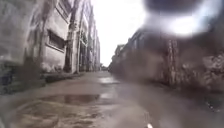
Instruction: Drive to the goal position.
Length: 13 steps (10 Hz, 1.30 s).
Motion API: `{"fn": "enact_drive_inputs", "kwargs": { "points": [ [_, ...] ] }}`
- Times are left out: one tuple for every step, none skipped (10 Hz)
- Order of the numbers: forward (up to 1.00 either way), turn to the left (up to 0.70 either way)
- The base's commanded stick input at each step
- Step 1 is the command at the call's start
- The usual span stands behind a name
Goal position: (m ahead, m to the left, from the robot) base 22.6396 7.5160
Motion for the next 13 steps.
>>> {"fn": "enact_drive_inputs", "kwargs": {
  "points": [
    [0.5, 0.02],
    [0.5, 0.02],
    [0.5, 0.02],
    [0.5, 0.02],
    [0.5, 0.02],
    [0.5, 0.02],
    [0.5, 0.02],
    [0.5, 0.02],
    [0.5, 0.02],
    [0.5, 0.02],
    [0.5, 0.02],
    [0.5, 0.02],
    [0.5, 0.02]
  ]
}}
